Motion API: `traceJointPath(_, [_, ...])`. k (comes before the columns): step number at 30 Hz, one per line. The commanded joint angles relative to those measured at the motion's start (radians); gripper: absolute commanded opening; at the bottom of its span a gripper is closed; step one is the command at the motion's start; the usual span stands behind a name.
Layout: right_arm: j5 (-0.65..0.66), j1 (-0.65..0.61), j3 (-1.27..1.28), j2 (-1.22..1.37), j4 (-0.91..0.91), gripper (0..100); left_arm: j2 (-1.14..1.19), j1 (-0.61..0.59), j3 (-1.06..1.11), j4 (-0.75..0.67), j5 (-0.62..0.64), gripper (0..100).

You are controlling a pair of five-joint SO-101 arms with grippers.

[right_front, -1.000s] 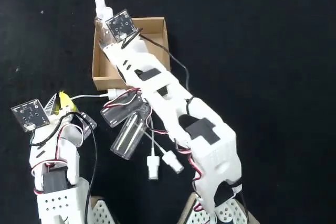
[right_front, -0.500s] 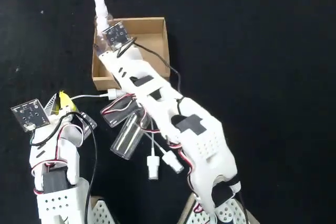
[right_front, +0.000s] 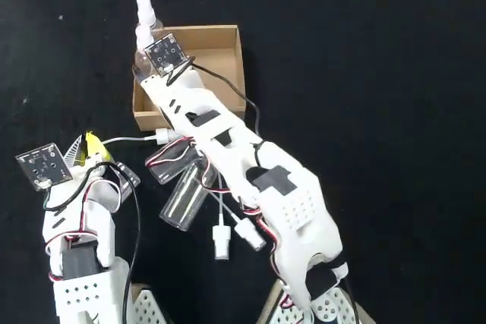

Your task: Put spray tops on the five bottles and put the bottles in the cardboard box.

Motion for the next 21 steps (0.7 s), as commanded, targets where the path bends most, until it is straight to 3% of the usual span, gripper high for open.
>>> traceJointPath(1, [-0.002,-0.031,-0.051,-0.012,-0.011,16.5,-0.005,-0.008,0.022,0.003,-0.009,3])
traceJointPath(5, [-0.002,-0.032,-0.033,-0.013,-0.011,24.0,-0.005,-0.008,0.022,0.003,-0.009,3])
traceJointPath(21, [-0.002,-0.029,-0.041,-0.024,0.066,31.6,-0.005,-0.008,0.022,0.003,-0.009,3])
